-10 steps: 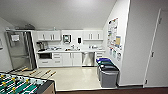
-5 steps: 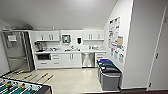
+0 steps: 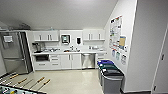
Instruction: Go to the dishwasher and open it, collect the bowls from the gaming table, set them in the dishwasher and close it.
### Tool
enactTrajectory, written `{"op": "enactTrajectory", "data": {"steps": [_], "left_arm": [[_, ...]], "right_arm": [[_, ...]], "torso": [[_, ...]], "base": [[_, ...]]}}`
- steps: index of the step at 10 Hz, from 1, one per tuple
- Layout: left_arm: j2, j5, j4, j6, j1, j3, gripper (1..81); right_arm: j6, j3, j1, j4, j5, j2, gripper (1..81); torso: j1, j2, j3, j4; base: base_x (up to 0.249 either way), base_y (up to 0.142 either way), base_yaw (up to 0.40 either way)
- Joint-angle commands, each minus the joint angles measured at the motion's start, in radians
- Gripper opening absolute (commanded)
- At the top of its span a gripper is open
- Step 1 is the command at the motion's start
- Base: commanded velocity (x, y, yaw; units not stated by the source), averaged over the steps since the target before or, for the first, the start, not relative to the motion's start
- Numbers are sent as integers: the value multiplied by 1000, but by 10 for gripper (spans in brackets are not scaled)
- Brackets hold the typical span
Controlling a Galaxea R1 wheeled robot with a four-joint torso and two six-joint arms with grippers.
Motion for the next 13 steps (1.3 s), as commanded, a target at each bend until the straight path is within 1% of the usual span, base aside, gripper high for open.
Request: {"op": "enactTrajectory", "data": {"steps": [1,13], "left_arm": [[-17,41,1,5,-73,4,811],[-17,43,2,5,-73,4,811]], "right_arm": [[-3,13,63,-14,-45,-24,811],[-5,13,64,-14,-45,-25,811]], "torso": [[0,0,0,0],[0,0,0,0]], "base": [[253,0,0],[256,0,0]]}}
